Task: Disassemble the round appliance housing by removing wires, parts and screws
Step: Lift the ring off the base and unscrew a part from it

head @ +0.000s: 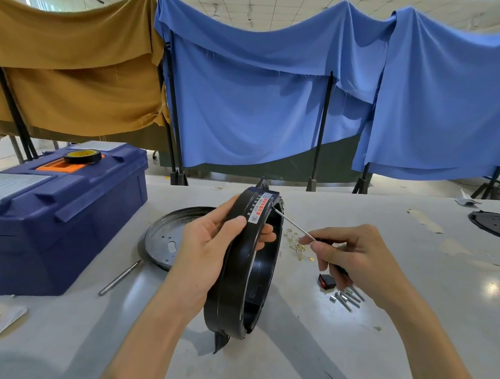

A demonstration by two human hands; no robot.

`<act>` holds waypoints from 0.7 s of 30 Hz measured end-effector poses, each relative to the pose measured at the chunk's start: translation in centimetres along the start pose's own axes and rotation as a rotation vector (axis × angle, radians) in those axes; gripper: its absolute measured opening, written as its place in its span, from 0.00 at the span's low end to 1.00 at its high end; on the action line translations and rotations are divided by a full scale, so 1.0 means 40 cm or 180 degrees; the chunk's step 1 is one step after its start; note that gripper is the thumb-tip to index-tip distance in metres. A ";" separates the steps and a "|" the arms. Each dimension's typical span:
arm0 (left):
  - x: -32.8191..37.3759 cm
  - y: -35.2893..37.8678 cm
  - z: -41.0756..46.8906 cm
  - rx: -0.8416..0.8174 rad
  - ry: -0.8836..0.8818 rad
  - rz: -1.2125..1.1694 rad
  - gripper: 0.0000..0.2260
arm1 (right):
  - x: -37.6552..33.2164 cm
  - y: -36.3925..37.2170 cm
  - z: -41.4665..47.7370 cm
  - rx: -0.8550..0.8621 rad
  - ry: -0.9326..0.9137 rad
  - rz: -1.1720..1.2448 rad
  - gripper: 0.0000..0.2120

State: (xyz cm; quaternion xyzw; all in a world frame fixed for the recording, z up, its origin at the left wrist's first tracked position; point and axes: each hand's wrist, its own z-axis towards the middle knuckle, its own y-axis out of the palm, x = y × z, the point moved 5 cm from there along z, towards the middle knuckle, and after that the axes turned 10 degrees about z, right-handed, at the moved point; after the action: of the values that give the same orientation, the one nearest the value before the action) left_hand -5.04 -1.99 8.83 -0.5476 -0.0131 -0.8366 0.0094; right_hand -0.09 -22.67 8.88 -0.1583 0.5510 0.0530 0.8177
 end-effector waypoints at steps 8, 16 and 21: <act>-0.009 -0.003 0.003 -0.0036 0.0008 0.0032 0.15 | -0.006 -0.011 -0.001 0.0122 0.0113 -0.0049 0.10; -0.003 0.002 0.007 -0.0106 -0.0076 0.0035 0.15 | -0.047 -0.020 0.002 0.0261 -0.0085 -0.0870 0.06; 0.015 0.000 0.020 -0.0232 -0.0258 0.0142 0.15 | -0.119 -0.019 0.009 0.0327 -0.0519 -0.2289 0.07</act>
State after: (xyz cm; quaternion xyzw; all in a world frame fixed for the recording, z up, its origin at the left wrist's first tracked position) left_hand -4.54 -1.95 9.70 -0.5812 0.0292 -0.8132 0.0075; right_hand -1.42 -22.84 13.54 -0.2957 0.3951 -0.2530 0.8321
